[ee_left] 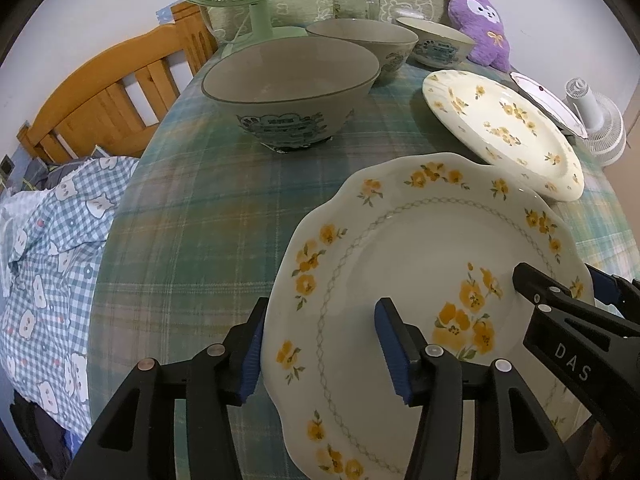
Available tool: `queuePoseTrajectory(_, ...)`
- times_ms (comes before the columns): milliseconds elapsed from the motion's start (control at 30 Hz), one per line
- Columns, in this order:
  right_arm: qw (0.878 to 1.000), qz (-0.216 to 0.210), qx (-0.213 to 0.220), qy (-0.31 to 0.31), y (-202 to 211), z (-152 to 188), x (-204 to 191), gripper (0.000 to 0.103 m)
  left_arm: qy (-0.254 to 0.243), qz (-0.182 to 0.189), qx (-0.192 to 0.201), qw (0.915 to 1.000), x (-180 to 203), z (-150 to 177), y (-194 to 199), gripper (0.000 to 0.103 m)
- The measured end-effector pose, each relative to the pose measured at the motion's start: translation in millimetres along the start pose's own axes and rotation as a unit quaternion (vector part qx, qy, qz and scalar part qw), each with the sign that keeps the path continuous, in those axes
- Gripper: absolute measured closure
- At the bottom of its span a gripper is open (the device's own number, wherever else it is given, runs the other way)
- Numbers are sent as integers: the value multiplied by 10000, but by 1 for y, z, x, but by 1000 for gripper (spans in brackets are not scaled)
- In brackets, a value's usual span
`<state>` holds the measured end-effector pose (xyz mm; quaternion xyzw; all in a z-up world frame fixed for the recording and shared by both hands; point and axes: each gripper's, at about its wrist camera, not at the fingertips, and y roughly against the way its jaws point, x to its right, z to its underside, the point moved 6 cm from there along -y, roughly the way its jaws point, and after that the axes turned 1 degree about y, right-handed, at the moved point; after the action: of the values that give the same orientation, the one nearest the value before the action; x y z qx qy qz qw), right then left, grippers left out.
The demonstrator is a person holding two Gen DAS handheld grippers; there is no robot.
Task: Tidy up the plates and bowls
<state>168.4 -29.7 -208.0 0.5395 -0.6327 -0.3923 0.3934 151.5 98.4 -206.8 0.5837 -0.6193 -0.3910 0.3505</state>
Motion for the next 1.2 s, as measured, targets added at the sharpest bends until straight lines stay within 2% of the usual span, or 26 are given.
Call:
queuePoseTrajectory(400,9998,-110,-153,110,0,-1,-1,38,175,19,-154,9997,-2,-1,-1,49)
queuePoseTrajectory(633,9998,-60,-210,44,4,-1,4,38,62,71,-292,9995,3,1,2,49)
queuePoseTrajectory(1200,9998,-118,-61,161,28,-14,35,38,142,41,-116,9998,31,-8,28,49)
